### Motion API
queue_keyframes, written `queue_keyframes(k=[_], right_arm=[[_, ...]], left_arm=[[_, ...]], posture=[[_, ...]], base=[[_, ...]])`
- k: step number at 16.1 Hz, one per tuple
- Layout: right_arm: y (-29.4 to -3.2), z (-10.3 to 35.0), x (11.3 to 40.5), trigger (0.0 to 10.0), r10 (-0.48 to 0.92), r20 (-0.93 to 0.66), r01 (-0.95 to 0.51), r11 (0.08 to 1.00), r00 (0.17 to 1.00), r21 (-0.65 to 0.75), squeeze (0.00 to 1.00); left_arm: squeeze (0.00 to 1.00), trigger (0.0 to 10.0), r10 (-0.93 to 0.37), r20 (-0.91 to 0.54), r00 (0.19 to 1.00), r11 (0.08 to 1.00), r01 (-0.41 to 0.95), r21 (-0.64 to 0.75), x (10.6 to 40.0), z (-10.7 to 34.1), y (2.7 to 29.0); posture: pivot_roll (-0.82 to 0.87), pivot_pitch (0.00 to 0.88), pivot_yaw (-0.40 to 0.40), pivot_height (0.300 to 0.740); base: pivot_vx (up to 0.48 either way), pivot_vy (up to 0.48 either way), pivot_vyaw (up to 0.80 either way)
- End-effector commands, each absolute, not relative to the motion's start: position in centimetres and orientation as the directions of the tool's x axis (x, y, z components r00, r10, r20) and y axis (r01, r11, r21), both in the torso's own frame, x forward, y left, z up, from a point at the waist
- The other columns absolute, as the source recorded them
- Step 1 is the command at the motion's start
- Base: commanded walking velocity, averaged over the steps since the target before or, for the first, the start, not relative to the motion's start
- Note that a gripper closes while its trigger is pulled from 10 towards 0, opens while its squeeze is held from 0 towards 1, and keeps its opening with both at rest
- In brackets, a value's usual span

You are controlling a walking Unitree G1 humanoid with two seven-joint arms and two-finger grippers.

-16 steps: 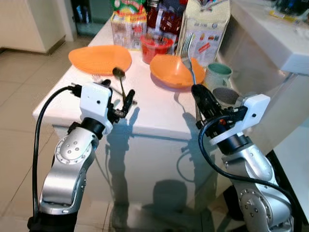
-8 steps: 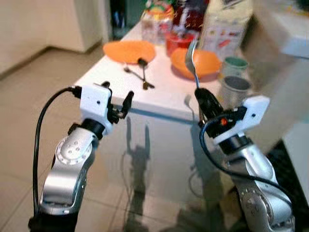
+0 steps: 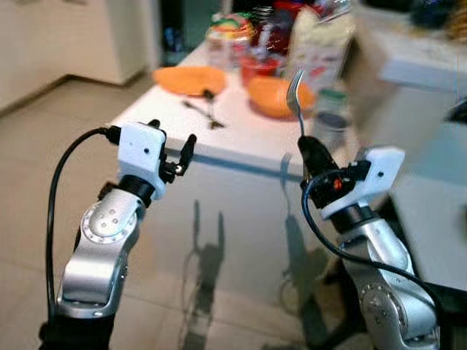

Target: Setting the table

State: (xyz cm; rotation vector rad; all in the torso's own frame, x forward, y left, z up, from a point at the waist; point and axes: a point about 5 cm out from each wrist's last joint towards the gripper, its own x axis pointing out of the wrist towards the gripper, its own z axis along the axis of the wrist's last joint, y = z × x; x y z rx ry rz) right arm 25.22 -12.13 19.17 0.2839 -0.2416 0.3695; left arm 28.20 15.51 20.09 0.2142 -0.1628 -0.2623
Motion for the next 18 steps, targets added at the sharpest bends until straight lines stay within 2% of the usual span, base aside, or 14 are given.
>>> queue_keyframes(k=[1, 18], right_arm=[[-13.0, 19.3, 25.3, 10.0, 0.286, 0.293, -0.357, 0.906, 0.912, 0.226, 0.0], [-14.2, 20.3, 25.7, 10.0, 0.239, 0.348, -0.32, 0.927, 0.906, 0.197, 0.0]], left_arm=[[0.0, 10.0, -0.295, 0.132, 0.946, 0.939, 0.261, 0.227, 28.3, 20.2, 14.8], [0.0, 10.0, -0.293, 0.166, 0.942, 0.942, 0.254, 0.218, 29.6, 20.9, 14.3]], posture=[[0.04, 0.0, -0.053, 0.74], [0.01, 0.0, -0.024, 0.74]], base=[[0.0, -0.412, 0.0], [0.0, -0.414, 0.0]])
